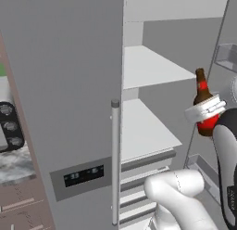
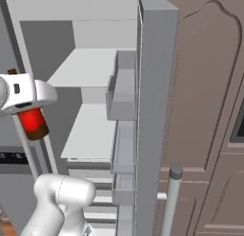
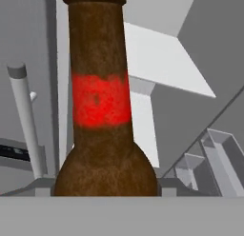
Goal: Place the beer and liquor on the top shelf of the fridge to keep them out of children's reach, and place the apple on lower shelves for easy access.
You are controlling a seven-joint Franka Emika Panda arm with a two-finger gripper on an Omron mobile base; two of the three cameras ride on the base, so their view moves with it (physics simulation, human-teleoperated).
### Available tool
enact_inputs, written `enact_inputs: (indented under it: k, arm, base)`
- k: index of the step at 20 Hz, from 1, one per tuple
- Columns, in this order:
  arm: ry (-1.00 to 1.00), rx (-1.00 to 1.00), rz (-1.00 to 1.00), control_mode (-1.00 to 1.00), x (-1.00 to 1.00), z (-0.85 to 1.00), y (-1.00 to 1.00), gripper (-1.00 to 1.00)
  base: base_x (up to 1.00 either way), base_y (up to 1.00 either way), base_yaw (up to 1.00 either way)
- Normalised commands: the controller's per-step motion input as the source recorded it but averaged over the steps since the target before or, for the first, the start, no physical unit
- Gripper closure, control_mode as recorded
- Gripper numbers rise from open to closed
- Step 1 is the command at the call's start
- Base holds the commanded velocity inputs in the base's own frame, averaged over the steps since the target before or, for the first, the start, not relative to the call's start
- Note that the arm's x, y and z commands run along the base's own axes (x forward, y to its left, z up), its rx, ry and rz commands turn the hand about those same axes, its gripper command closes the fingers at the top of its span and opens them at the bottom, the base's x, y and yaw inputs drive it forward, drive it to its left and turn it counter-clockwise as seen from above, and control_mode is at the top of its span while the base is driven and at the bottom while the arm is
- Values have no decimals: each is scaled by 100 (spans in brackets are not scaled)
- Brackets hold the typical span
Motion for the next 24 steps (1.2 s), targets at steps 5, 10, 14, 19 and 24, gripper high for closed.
enact_inputs:
  k: [5, 10, 14, 19, 24]
  arm:
    - [-21, 3, 4, -100, 28, 0, 0, 100]
    - [-25, 1, 0, -100, 42, 0, 0, 100]
    - [-14, 0, -4, -100, 52, 2, -7, 100]
    - [-5, 4, -13, -100, 62, 0, -40, 100]
    - [-1, 9, -13, -100, 64, 5, -44, 100]
  base:
    - [0, 0, 0]
    - [0, 0, 0]
    - [0, 0, 0]
    - [0, 0, 0]
    - [0, 0, 0]
